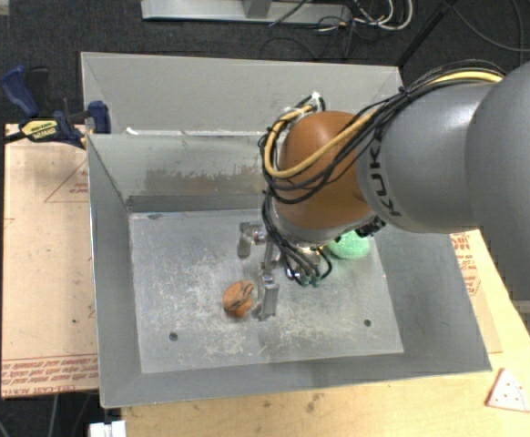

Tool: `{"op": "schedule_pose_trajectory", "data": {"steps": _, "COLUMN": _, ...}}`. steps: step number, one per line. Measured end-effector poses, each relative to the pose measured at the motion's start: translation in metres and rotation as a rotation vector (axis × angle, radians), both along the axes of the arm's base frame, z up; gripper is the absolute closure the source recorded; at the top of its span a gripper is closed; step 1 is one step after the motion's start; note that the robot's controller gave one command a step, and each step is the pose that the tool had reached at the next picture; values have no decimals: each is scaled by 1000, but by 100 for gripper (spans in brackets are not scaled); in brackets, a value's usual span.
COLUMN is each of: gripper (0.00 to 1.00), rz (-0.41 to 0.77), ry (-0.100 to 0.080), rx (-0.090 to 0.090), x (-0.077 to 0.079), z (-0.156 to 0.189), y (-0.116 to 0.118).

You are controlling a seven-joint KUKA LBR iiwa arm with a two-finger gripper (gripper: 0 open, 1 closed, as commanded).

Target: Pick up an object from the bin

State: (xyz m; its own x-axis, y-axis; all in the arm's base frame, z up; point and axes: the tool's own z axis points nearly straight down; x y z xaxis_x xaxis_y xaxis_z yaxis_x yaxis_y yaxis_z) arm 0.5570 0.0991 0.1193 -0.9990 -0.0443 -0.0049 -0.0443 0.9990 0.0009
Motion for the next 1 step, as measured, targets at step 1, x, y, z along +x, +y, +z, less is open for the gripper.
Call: {"op": "schedule_pose_trajectory", "data": {"steps": 1, "gripper": 0, "rz": 51, "ry": 11, "rx": -3, "x": -1, "z": -21, "y": -14}}
